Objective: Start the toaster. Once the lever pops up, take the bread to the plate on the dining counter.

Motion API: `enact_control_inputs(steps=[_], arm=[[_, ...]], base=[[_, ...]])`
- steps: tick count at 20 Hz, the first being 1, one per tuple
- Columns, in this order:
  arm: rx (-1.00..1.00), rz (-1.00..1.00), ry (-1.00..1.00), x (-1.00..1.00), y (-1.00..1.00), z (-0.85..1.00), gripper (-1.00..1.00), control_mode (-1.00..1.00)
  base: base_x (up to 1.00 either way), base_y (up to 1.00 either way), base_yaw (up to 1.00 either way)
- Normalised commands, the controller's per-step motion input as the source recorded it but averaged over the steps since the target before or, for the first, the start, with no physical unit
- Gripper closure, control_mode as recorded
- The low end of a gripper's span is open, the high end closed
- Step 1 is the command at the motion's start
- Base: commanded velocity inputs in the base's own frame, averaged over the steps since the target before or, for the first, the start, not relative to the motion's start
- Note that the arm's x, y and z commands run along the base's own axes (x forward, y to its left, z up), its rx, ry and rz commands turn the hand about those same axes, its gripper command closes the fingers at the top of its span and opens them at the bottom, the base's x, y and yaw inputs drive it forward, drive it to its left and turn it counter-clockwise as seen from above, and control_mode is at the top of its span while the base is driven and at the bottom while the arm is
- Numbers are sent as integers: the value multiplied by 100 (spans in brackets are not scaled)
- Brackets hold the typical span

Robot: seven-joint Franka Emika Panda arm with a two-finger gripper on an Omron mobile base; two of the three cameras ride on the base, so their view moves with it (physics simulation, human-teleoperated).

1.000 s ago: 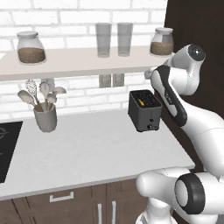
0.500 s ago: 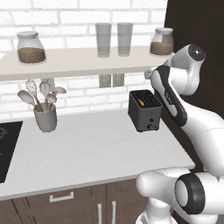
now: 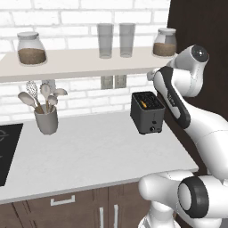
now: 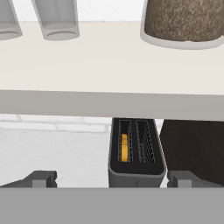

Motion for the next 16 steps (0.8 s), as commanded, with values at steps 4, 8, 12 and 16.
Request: enact_control_inputs(steps=[4, 8, 12, 16], arm=[[0, 0, 0, 0, 0, 0, -100, -100], [0, 0, 0, 0, 0, 0, -100, -100], [0, 0, 0, 0, 0, 0, -100, -100], [0, 0, 0, 0, 0, 0, -100, -100]], base=[[0, 0, 0], [0, 0, 0], [0, 0, 0], [0, 0, 0]])
